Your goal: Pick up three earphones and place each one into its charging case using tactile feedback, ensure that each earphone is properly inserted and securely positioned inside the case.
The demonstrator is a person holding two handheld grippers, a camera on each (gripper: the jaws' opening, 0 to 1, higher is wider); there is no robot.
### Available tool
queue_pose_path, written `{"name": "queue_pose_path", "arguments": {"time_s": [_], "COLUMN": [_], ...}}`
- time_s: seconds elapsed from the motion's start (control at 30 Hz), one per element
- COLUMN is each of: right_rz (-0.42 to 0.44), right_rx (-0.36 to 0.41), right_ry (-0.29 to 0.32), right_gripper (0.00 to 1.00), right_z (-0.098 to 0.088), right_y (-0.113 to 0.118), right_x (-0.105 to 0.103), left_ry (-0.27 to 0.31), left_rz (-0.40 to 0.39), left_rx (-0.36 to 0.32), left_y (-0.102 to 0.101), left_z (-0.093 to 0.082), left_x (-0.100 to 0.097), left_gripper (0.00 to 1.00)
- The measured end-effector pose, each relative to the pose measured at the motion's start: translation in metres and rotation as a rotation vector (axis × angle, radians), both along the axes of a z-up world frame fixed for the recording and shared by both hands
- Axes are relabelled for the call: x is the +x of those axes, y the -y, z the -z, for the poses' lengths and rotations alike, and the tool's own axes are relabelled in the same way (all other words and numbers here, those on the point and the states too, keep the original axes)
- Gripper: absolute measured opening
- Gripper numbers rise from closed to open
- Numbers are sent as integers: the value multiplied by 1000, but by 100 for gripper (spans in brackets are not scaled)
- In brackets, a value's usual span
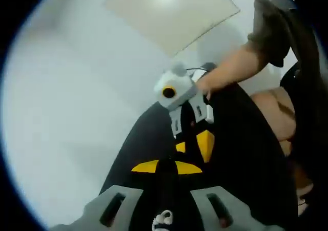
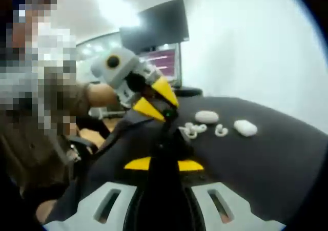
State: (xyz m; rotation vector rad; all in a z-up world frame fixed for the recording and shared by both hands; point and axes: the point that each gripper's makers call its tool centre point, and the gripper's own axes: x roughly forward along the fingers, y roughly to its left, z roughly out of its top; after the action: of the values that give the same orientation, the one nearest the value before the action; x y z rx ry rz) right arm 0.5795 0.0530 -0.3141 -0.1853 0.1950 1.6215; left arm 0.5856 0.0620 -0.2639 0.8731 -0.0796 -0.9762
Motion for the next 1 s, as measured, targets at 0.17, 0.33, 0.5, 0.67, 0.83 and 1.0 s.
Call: {"name": "queue_pose_path", "arguments": {"time_s": [0.17, 0.33, 0.5, 0.67, 0.83, 1.0], "right_rz": [-1, -1, -2, -3, -1, -1], "right_rx": [0, 0, 0, 0, 0, 1], "right_ry": [1, 5, 9, 17, 14, 15], "right_gripper": [18, 18, 18, 18, 18, 18], "right_z": [0, 0, 0, 0, 0, 0], "right_y": [1, 1, 1, 0, 0, 0], "right_x": [0, 0, -1, -1, -1, -1], "left_ry": [35, 68, 172, 204, 155, 102], "left_rz": [11, 21, 41, 55, 62, 82], "left_rx": [65, 95, 225, 269, 255, 269], "left_y": [3, 4, 3, 5, 4, 2], "left_z": [10, 7, 7, 11, 15, 18], "left_x": [0, -1, -2, -6, -9, -10], "left_gripper": [8, 8, 8, 8, 8, 8]}}
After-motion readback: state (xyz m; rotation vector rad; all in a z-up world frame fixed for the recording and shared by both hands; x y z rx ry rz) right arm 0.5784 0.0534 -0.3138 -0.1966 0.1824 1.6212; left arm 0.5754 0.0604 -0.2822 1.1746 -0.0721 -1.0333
